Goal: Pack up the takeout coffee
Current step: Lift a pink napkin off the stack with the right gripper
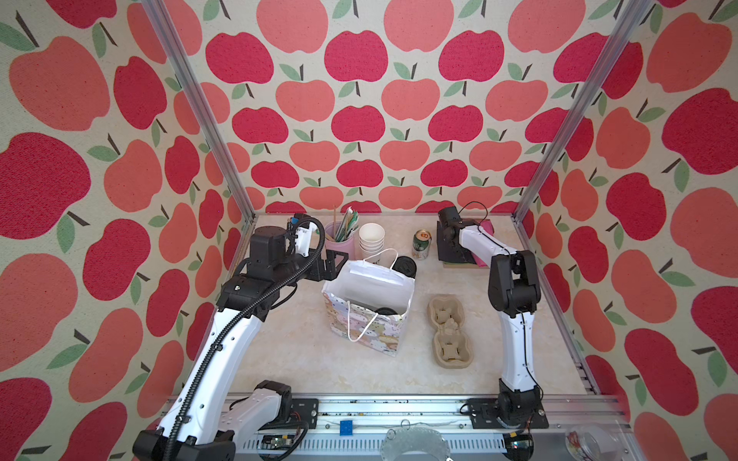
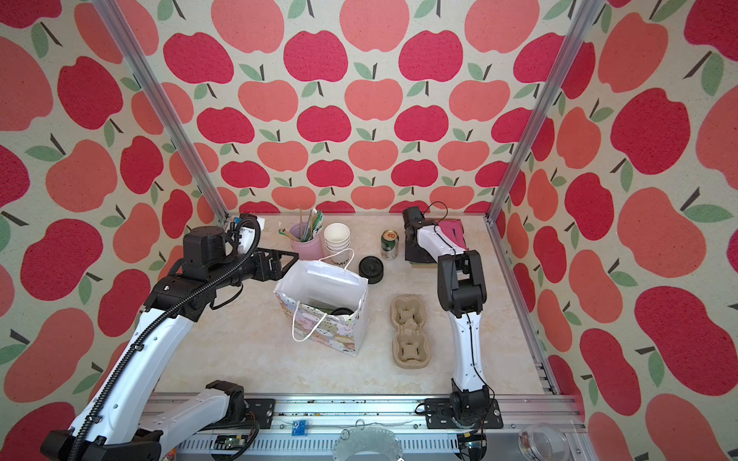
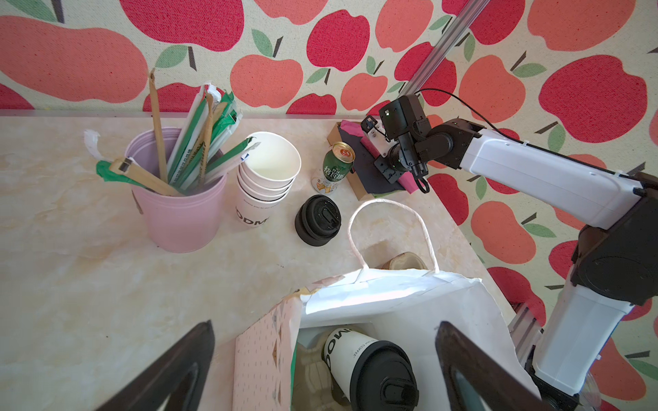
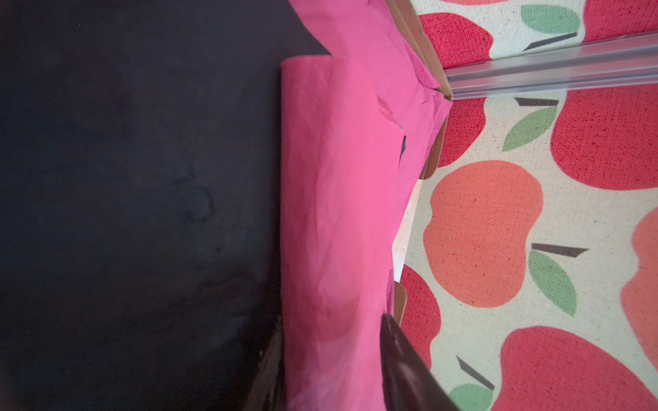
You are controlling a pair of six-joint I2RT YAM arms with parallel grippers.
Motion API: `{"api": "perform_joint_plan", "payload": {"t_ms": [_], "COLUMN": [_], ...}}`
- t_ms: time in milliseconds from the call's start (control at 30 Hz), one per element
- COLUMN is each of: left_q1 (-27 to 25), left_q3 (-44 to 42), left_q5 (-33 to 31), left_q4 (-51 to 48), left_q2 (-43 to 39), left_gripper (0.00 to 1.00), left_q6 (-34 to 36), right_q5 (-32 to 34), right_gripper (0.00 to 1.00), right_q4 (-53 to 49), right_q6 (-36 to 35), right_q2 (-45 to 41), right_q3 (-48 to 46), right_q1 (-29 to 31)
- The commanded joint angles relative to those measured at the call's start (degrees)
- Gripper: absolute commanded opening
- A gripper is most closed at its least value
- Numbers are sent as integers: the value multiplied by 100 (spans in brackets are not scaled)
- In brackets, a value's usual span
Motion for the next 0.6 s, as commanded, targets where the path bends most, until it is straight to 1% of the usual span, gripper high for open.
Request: {"api": "perform_joint_plan", "payload": {"t_ms": [0, 167, 233, 300, 433, 567], "left_q1": [30, 33, 38, 39, 40, 31], "left_q3": [-63, -82, -105, -107, -115, -116], "left_q5": [-66, -74, -91, -97, -92, -78], "left_q4": [89, 80, 80, 81, 77, 89], "left_q2": [-101, -125, -156, -177, -203, -223], "left_gripper": [99, 99, 99, 99, 99, 99], "left_q6": [82, 61, 58, 50, 49, 49], "right_q5": [144, 211, 230, 259, 273, 306], "right_gripper": [39, 25, 17, 12, 3, 0], "right_q4": [67, 71, 74, 115, 259, 429], "right_q6": [-78, -118, -117, -135, -183, -274], "right_q2": [176, 188, 123, 14, -382, -883], "right_q3": [115, 142, 135, 101, -34, -183], "right_q1": [-7, -10, -5, -5, -5, 1]}}
